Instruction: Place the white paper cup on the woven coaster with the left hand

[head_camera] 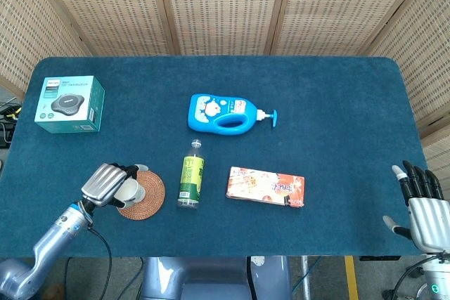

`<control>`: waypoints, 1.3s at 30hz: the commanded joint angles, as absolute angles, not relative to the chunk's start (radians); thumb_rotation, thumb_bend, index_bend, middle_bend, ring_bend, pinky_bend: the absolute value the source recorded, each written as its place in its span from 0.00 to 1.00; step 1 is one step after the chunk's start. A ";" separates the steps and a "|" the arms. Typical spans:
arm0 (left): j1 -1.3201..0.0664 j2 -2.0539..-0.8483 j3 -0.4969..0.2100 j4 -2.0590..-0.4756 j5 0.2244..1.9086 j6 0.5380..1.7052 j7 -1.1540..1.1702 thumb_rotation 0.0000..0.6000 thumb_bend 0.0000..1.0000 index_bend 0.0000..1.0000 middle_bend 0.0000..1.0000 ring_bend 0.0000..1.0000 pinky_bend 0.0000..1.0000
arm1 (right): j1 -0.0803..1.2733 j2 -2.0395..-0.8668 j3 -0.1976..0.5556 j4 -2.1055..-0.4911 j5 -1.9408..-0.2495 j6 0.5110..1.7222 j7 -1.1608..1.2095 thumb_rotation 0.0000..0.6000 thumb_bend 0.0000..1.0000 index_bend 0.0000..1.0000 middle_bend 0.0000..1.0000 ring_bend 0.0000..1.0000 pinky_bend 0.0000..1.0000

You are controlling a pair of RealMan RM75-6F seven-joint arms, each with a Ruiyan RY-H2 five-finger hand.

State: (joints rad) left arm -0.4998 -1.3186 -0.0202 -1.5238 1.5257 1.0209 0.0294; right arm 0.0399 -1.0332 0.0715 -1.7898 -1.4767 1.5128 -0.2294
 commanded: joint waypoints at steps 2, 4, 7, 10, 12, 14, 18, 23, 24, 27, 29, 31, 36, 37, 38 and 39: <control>-0.507 -1.336 -0.020 -1.526 1.498 1.003 0.066 1.00 0.00 0.25 0.44 0.52 0.49 | 0.039 -1.031 0.072 -1.789 -1.478 1.514 -0.224 1.00 0.00 0.07 0.00 0.00 0.00; -0.510 -1.340 -0.022 -1.531 1.484 0.996 0.070 1.00 0.00 0.25 0.44 0.52 0.49 | 0.039 -1.030 0.071 -1.789 -1.480 1.515 -0.221 1.00 0.00 0.07 0.00 0.00 0.00; -0.516 -1.339 -0.023 -1.533 1.466 0.981 0.089 1.00 0.00 0.25 0.43 0.51 0.49 | 0.039 -1.030 0.071 -1.788 -1.479 1.515 -0.221 1.00 0.00 0.07 0.00 0.00 0.00; -0.525 -1.336 -0.023 -1.544 1.437 0.955 0.124 1.00 0.00 0.20 0.38 0.43 0.49 | 0.040 -1.030 0.071 -1.789 -1.479 1.514 -0.223 1.00 0.00 0.07 0.00 0.00 0.00; -0.527 -1.337 -0.024 -1.548 1.431 0.951 0.124 1.00 0.00 0.11 0.26 0.31 0.44 | 0.040 -1.030 0.071 -1.789 -1.479 1.515 -0.222 1.00 0.00 0.07 0.00 0.00 0.00; -0.529 -1.339 -0.021 -1.546 1.430 0.948 0.120 1.00 0.00 0.01 0.09 0.12 0.30 | 0.039 -1.030 0.072 -1.789 -1.478 1.515 -0.221 1.00 0.00 0.07 0.00 0.00 0.00; -0.531 -1.337 -0.010 -1.539 1.461 0.962 0.100 1.00 0.00 0.00 0.00 0.00 0.06 | 0.039 -1.029 0.072 -1.789 -1.478 1.516 -0.219 1.00 0.00 0.07 0.00 0.00 0.00; -0.507 -1.301 0.003 -1.552 1.525 1.039 0.000 1.00 0.00 0.00 0.00 0.00 0.00 | 0.036 -1.027 0.072 -1.791 -1.481 1.522 -0.215 1.00 0.00 0.07 0.00 0.00 0.00; -0.493 -1.283 0.006 -1.558 1.540 1.073 -0.024 1.00 0.00 0.00 0.00 0.00 0.00 | 0.036 -1.026 0.072 -1.791 -1.481 1.524 -0.214 1.00 0.00 0.07 0.00 0.00 0.00; -0.448 -1.222 0.010 -1.585 1.561 1.167 -0.058 1.00 0.00 0.00 0.00 0.00 0.00 | 0.035 -1.024 0.071 -1.793 -1.484 1.525 -0.211 1.00 0.00 0.07 0.00 0.00 0.00; -0.417 -1.192 0.007 -1.603 1.558 1.224 -0.047 1.00 0.00 0.00 0.00 0.00 0.00 | 0.034 -1.023 0.070 -1.795 -1.487 1.527 -0.210 1.00 0.00 0.07 0.00 0.00 0.00; -0.379 -1.160 0.003 -1.633 1.546 1.285 -0.026 1.00 0.00 0.00 0.00 0.00 0.00 | 0.033 -1.022 0.068 -1.797 -1.493 1.530 -0.210 1.00 0.00 0.07 0.00 0.00 0.00; -0.253 -1.096 0.011 -1.753 1.501 1.456 0.074 1.00 0.00 0.00 0.00 0.00 0.00 | 0.028 -1.019 0.066 -1.801 -1.502 1.540 -0.207 1.00 0.00 0.07 0.00 0.00 0.00; -0.235 -1.086 0.018 -1.775 1.500 1.475 0.084 1.00 0.00 0.00 0.00 0.00 0.00 | 0.027 -1.018 0.065 -1.801 -1.504 1.540 -0.206 1.00 0.00 0.07 0.00 0.00 0.00; -0.218 -1.076 0.025 -1.795 1.499 1.491 0.094 1.00 0.00 0.00 0.00 0.00 0.00 | 0.027 -1.017 0.064 -1.801 -1.505 1.541 -0.205 1.00 0.00 0.07 0.00 0.00 0.00; -0.203 -1.067 0.032 -1.809 1.502 1.506 0.104 1.00 0.00 0.00 0.00 0.00 0.00 | 0.026 -1.017 0.064 -1.802 -1.508 1.543 -0.202 1.00 0.00 0.07 0.00 0.00 0.00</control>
State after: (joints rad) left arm -0.2512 -1.1031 0.0157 -1.7602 1.5130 1.4611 0.0652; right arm 0.0263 -1.0170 0.0641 -1.8015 -1.5072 1.5422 -0.2029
